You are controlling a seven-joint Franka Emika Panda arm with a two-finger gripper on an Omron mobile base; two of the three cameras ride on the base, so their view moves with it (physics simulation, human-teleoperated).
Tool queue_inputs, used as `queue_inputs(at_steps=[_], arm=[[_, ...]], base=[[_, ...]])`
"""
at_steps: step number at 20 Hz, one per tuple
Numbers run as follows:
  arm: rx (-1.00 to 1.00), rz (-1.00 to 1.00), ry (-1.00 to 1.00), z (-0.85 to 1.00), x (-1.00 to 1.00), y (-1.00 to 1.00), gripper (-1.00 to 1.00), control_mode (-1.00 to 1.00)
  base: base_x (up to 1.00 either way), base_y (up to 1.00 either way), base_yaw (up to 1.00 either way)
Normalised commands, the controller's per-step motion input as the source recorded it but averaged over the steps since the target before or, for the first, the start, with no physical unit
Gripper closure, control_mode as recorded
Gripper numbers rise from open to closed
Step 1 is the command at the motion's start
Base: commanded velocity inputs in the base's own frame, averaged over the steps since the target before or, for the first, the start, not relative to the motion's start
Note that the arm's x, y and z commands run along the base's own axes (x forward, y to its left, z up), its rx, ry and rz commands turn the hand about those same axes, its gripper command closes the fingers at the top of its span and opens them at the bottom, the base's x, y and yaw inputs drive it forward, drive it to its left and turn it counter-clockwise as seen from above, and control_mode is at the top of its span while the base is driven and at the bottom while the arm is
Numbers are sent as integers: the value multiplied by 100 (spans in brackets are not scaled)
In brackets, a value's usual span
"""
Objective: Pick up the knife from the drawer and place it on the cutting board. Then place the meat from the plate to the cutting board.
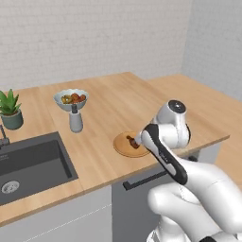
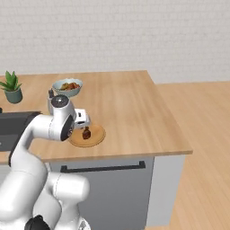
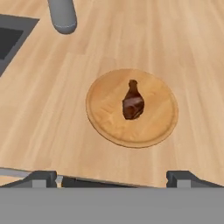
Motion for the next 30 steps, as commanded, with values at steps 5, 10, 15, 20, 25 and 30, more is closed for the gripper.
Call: queue_inputs(at_steps=[5,10,15,20,25,30], arm=[[-2,3,21,-21,67,-3,-100,-100],[-7,0,21,-21,76,11,-100,-100],[-1,0,7,-23,43,0,-100,-100],[-1,0,9,-46,31,0,-100,-100],[0,0,3,-48,26,0,-100,-100],[0,0,0,-30,30,3,-100,-100]], base=[[0,0,0],[0,0,0],[0,0,0],[0,0,0],[0,0,0],[0,0,0]])
